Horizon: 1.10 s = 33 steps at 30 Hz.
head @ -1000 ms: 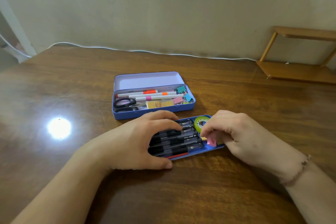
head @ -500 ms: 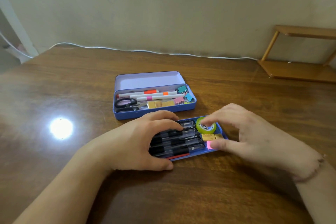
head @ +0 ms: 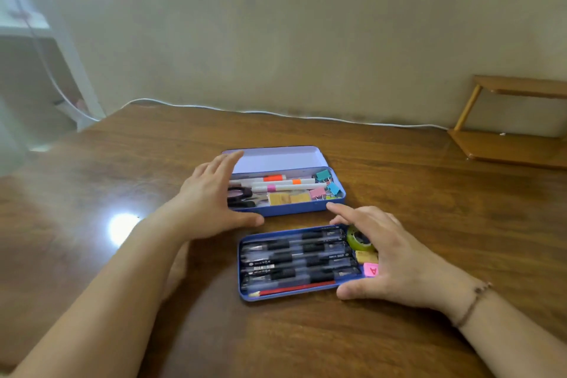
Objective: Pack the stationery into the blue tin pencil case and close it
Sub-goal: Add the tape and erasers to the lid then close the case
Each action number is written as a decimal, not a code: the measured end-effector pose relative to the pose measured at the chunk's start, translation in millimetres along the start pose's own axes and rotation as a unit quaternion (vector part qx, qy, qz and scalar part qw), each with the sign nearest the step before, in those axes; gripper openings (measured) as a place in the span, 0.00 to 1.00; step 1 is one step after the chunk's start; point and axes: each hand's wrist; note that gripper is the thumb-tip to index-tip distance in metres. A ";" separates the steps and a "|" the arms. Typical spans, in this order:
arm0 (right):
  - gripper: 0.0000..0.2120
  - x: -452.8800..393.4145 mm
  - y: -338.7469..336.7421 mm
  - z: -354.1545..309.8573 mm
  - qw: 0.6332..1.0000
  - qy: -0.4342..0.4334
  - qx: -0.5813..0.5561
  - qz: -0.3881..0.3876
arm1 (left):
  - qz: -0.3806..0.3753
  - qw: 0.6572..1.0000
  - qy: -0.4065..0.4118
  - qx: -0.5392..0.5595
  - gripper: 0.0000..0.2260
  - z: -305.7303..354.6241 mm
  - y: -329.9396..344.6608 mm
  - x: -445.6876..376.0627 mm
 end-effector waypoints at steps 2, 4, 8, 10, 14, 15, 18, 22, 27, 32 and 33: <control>0.50 0.4 -2.1 1.4 1.000 0.006 -0.017 0.001 | -0.043 0.999 -0.008 -0.005 0.54 -7.6 -1.3 -4.9; 0.50 1.4 -5.1 2.3 1.000 0.014 -0.024 0.001 | -0.053 0.998 -0.010 0.035 0.54 -14.2 -0.4 -7.0; 0.50 5.7 -12.1 3.0 0.997 0.044 -0.061 -0.003 | -0.015 0.996 0.002 0.087 0.55 -18.7 1.8 -4.3; 0.51 8.9 -16.4 1.3 0.995 0.056 -0.087 0.002 | -0.003 0.995 0.013 0.095 0.54 -19.6 4.2 -1.3; 0.52 11.3 -26.2 -3.5 0.991 0.072 -0.112 0.020 | -0.003 0.994 0.045 0.096 0.53 -17.2 7.7 7.1; 0.52 10.4 -28.2 -4.3 0.990 0.076 -0.113 0.022 | -0.006 0.994 0.053 0.093 0.54 -14.8 9.4 9.1; 0.50 2.9 -32.1 -7.3 0.991 0.084 -0.099 0.039 | -0.031 0.992 0.080 0.088 0.57 -2.5 11.7 14.4; 0.51 -19.5 -26.9 -10.5 0.990 0.082 -0.091 0.076 | -0.089 0.980 0.077 0.158 0.61 -1.1 3.9 17.4; 0.49 -42.6 -10.4 -13.2 0.991 0.061 -0.088 0.075 | -0.083 0.965 0.107 0.227 0.57 -17.9 4.4 16.3; 0.43 -42.0 -3.7 -8.8 0.994 0.048 -0.079 0.063 | -0.071 0.976 0.125 0.164 0.47 -12.4 2.1 16.3; 0.41 -42.2 -3.0 -8.1 0.996 0.038 -0.052 0.061 | -0.070 0.977 0.125 0.161 0.46 -11.8 1.9 16.2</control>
Point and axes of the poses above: each hand's wrist, its own x-axis away from the middle knuckle, its own y-axis out of the palm, z = x × y, and after that the axes turned 11 degrees about y, right-handed
